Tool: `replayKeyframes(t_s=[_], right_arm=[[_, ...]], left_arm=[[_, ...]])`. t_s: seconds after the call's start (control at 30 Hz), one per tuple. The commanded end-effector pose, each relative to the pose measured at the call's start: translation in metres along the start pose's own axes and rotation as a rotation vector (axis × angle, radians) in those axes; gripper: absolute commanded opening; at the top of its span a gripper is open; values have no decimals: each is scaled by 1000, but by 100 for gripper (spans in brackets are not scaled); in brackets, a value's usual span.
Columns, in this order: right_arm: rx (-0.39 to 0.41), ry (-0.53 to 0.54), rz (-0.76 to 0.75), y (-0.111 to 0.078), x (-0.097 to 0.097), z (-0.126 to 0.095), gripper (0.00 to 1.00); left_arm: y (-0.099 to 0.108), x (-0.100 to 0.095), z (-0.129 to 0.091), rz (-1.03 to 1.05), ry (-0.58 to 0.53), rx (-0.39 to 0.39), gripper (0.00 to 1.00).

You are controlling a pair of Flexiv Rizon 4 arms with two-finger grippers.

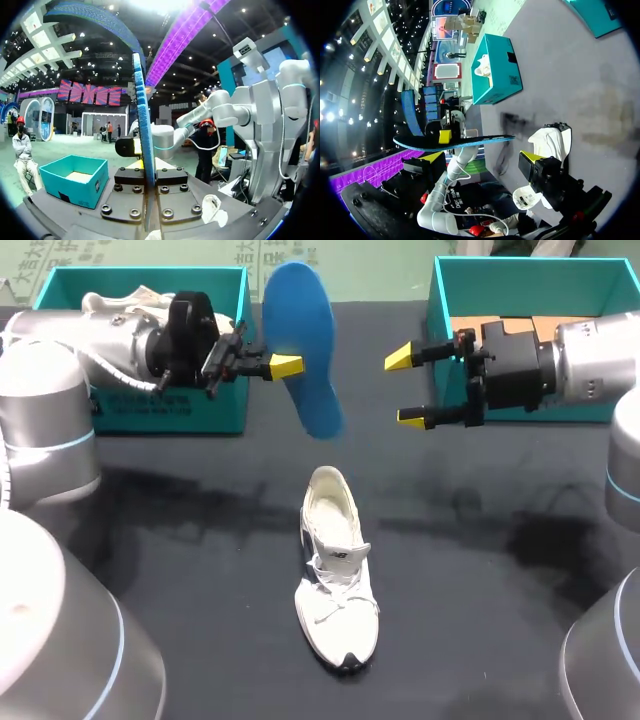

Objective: Take the shoe out of the shoebox, open the shoe tongue, remove and reinsert the insole, then place the shoe into the shoebox

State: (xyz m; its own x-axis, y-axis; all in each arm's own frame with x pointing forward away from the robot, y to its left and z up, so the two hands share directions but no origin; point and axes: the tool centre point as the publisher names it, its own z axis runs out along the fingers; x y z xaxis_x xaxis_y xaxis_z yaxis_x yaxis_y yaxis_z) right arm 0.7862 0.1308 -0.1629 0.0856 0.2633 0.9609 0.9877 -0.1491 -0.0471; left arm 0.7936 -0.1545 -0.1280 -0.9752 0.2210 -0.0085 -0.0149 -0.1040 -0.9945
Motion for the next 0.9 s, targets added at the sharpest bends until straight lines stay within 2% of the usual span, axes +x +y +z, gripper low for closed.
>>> replayKeyframes(t_s=[0.03,0.27,0.3,0.4,0.47,0.53,0.7,0.9], right_arm=[[-2,-2,0,0,0,2,100],[-2,-2,0,0,0,2,100],[-2,-2,0,0,0,2,100],[-2,-2,0,0,0,2,100],[-2,-2,0,0,0,2,100],[-2,-2,0,0,0,2,100],[-2,-2,0,0,0,2,100],[-2,-2,0,0,0,2,100]], left_arm=[[-6,10,-5,746,-89,-209,0],[-6,10,-5,746,-89,-209,0],[-1,14,-1,835,-96,-293,0],[6,23,0,980,-95,-312,0],[9,28,0,1028,-86,-301,0],[11,33,0,1143,-136,-335,0],[4,46,-9,1386,-192,-300,0],[1,45,-12,1407,-194,-318,0]])
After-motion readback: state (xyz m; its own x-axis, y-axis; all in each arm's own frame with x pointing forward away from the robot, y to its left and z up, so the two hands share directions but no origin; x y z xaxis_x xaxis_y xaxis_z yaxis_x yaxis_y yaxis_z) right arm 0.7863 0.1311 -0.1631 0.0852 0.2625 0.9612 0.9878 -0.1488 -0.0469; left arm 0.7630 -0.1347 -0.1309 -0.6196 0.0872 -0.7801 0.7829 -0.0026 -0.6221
